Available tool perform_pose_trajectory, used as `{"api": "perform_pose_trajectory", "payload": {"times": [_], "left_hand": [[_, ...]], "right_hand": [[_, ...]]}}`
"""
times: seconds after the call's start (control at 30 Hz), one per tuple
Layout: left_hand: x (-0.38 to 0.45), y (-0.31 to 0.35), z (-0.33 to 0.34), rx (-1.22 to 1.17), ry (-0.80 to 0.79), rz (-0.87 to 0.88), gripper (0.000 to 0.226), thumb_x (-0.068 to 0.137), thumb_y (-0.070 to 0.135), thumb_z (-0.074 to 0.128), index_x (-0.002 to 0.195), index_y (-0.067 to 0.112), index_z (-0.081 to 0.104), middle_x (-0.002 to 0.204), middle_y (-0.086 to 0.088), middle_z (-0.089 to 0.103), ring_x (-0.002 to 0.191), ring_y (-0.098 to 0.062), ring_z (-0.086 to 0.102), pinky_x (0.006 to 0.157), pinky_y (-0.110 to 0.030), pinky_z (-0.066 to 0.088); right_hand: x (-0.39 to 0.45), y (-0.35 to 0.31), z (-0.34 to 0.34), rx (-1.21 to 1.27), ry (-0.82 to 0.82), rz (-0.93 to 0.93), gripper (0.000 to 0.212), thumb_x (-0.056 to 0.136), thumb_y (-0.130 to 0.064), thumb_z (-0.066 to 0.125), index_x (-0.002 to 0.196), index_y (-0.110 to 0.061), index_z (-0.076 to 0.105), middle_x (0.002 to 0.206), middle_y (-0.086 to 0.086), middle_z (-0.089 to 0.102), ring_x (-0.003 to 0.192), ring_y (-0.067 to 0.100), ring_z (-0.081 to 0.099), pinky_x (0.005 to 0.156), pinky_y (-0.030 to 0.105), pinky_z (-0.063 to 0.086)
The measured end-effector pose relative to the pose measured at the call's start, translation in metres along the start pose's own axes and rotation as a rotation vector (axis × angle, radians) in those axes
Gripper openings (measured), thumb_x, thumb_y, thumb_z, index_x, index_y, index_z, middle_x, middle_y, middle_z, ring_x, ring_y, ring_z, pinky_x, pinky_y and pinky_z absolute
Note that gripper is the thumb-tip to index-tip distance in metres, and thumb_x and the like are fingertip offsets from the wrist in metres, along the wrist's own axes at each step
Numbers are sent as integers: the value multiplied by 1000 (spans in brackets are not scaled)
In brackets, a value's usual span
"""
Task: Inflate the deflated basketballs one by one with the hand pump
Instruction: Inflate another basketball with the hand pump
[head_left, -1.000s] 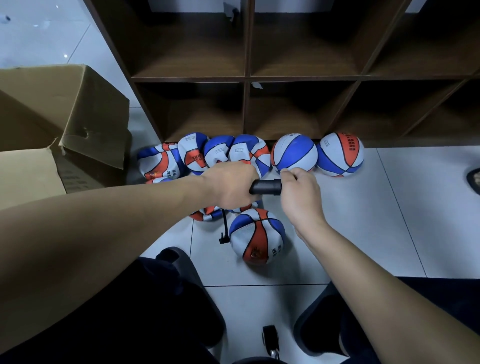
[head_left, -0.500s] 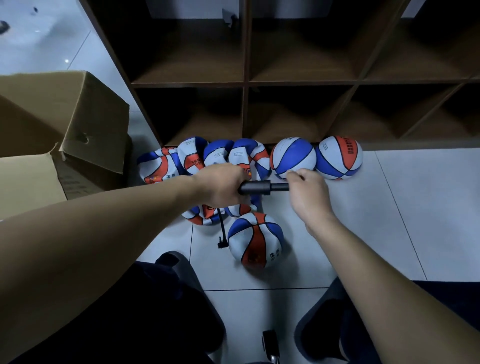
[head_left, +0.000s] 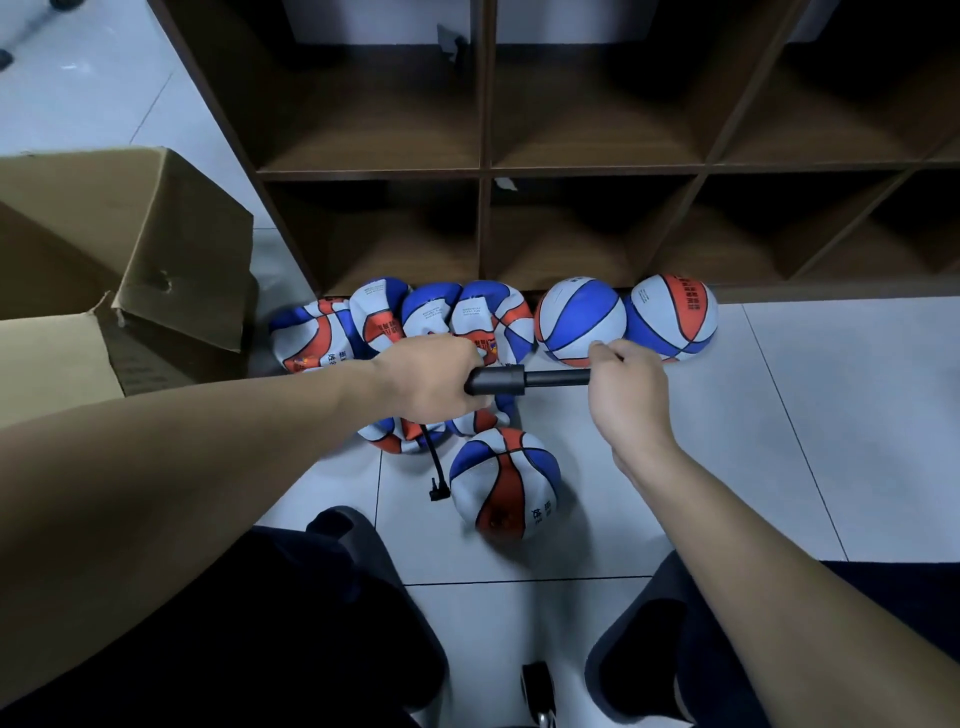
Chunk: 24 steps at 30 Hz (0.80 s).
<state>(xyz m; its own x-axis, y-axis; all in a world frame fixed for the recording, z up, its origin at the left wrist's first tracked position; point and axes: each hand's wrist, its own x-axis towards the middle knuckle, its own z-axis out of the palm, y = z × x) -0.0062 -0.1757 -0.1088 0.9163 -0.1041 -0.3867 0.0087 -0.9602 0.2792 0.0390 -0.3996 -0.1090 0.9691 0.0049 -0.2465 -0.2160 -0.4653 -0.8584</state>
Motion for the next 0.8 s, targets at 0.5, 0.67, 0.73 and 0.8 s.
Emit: {"api": "perform_pose_trajectory", "payload": {"times": [0.5,0.67,0.73,0.8], "left_hand": [[4,18,7,53,10,78,31,99,50,65,79,25,66,68,2,66,62,-21,65,58,-38,55],[7,14,4,27,42,76,31,99,50,64,79,26,66,66,2,66,61,-20,65,58,-38,56],[7,10,2,32,46,61,31,98,49,65,78,26,64,66,2,65,61,-21,65,58,-37,56],[6,0,1,14,10,28,29,99,46,66,78,25,63,64,2,64,60,-20,62,58,-37,53]], "right_hand": [[-26,0,24,-60,-130,-63,41,111,-23,47,70,-25,43,71,-6,45,63,11,44,46,13,34],[-16,-3,20,-50,-147,-75,41,111,-29,49,71,-19,42,68,-5,43,61,14,41,49,17,34],[-9,-2,15,-57,-151,-55,42,109,-30,51,69,-19,42,64,-5,41,62,17,39,58,29,35],[2,1,5,-38,-126,-4,41,105,-30,53,67,-19,39,61,-4,39,63,20,38,60,35,33]]}}
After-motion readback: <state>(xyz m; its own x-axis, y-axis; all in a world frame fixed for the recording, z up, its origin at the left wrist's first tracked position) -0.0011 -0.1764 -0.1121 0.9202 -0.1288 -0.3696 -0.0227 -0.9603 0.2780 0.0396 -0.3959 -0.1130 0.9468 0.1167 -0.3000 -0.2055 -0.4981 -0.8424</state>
